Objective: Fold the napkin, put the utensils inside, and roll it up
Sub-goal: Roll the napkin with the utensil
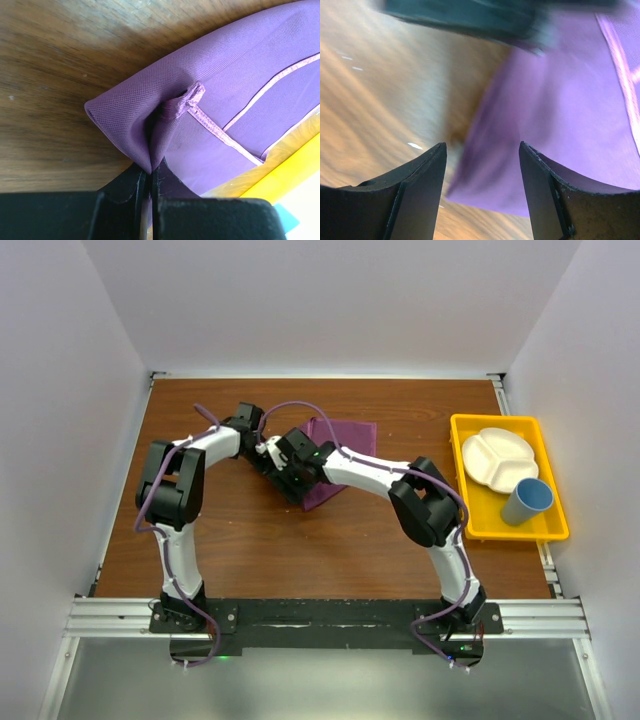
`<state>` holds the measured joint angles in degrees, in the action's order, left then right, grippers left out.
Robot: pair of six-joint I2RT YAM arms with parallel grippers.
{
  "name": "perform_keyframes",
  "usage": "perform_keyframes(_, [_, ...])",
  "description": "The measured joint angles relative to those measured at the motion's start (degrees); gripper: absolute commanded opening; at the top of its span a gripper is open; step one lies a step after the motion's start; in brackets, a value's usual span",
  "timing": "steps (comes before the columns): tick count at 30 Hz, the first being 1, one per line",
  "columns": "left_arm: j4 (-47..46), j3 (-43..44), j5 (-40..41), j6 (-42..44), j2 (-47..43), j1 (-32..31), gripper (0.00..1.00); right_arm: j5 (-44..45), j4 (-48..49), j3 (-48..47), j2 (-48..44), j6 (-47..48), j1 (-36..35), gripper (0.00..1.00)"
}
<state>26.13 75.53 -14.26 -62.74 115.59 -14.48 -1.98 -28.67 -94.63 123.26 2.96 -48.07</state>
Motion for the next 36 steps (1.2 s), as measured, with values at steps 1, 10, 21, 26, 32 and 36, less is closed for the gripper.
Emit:
perform_keyframes(1, [0.2,0.0,-0.1,0.2,0.0,0.1,0.00,0.3,0.6,0.0,0.0,0.1,-0.7,0.65])
perform_keyframes(10, [3.4,1.2,-0.8,1.2,0.3,0.6,0.00,9.4,6.5,2.3,0.1,1.3,-3.7,0.65])
perform_keyframes(21, [5.0,1.7,-2.6,2.1,0.8,1.4,0.00,16.5,13.5,4.2,1.2,2.3,-4.8,0.28])
perform_keyframes(26, [6.0,2.2,-2.9,3.7,1.0,1.7,0.00,16.3,13.3,3.8,1.7,1.2,-5.0,0.04])
perform_keyframes(32, [6.2,2.6,-3.5,8.0,1.2,2.1,0.29,12.5,10.6,1.4,2.2,-1.8,-3.9,0.00])
perform_keyframes(36, [5.1,2.7,-3.8,11.6,0.6,2.1,0.45,4.8,9.4,0.3,2.5,-5.2,-1.5,0.00])
